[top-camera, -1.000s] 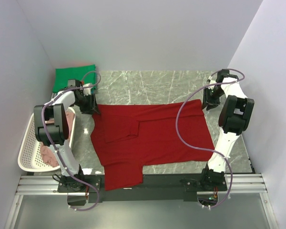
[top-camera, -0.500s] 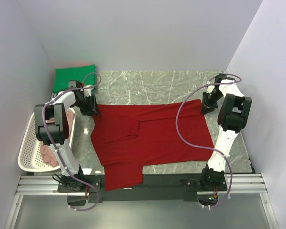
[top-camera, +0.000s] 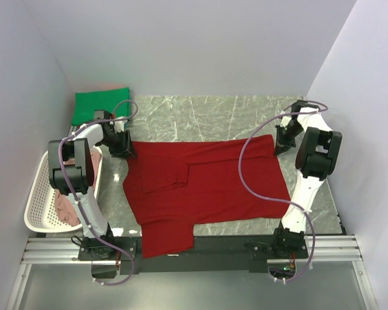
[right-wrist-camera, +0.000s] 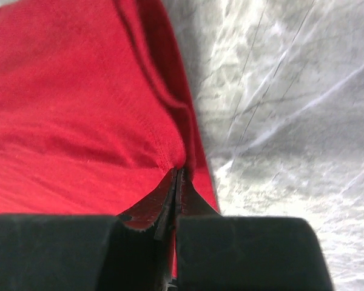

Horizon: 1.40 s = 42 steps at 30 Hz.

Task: Fold and stack the t-shirts
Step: Fold the tshirt

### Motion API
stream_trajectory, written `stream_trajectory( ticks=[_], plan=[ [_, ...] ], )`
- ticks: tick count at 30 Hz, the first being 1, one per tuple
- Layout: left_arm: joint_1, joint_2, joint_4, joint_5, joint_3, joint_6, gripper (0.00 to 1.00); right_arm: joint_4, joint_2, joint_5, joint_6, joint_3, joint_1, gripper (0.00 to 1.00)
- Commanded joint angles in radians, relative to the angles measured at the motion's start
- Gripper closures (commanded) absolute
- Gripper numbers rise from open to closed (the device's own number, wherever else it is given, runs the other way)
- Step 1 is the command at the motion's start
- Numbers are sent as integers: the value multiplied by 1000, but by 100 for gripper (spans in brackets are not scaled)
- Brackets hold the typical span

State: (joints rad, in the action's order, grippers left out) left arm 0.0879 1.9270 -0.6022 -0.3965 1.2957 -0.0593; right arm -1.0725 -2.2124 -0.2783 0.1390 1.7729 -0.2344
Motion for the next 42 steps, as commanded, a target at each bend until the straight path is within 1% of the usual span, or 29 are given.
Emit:
stream_trajectory(
  ticks=[1, 10, 15, 20, 21, 22, 25, 26, 27, 31, 32, 33, 35, 36, 38, 39, 41, 42],
  plan=[
    [3, -5, 15, 16, 7, 21, 51, -43, 102, -27, 1, -22, -6, 100],
    [3, 0, 10, 36, 19, 27, 51, -18, 152, 13, 11, -128, -11, 100],
    [3, -5, 8, 44, 20, 29, 51, -15, 145, 48, 24, -119, -34, 100],
    [4, -5, 10, 27, 24, 29, 51, -6, 128, 45, 24, -112, -45, 100],
    [6, -5, 12, 13, 25, 29, 52, -6, 119, 42, 24, -115, -45, 100],
    [9, -22, 21, -31, 19, 32, 52, 3, 112, 36, 21, -127, -45, 100],
    [13, -87, 56, -70, -2, 48, 51, 22, 105, 33, 19, -150, -40, 100],
    [13, -101, 58, -102, -6, 49, 51, 23, 103, 30, 16, -150, -40, 100],
    [13, -114, 56, -116, -7, 90, 50, 28, 100, 30, 14, -153, -40, 100],
    [9, -157, -4, -218, -19, 142, 50, 28, 91, 19, 8, -126, -37, 100],
    [4, -161, -43, -246, -27, 157, 50, 22, 82, 16, 8, -119, -36, 100],
    [-37, -201, -79, -251, -74, 224, 50, 17, 74, 14, 10, -96, -34, 100],
    [-74, -221, -96, -243, -99, 262, 49, 19, 71, 21, 11, -92, -34, 100],
    [-127, -233, -97, -240, -102, 266, 50, 17, 68, 22, 13, -90, -34, 100],
    [-180, -243, -76, -226, -98, 268, 51, 13, 60, 27, 16, -79, -34, 100],
    [-239, -243, -61, -219, -92, 268, 52, 11, 57, 27, 17, -78, -34, 100],
    [-302, -223, -27, -182, -52, 268, 53, 11, 51, 27, 20, -70, -34, 100],
    [-363, -212, -15, -165, -33, 266, 54, 6, 51, 25, 17, -69, -34, 100]
  ],
)
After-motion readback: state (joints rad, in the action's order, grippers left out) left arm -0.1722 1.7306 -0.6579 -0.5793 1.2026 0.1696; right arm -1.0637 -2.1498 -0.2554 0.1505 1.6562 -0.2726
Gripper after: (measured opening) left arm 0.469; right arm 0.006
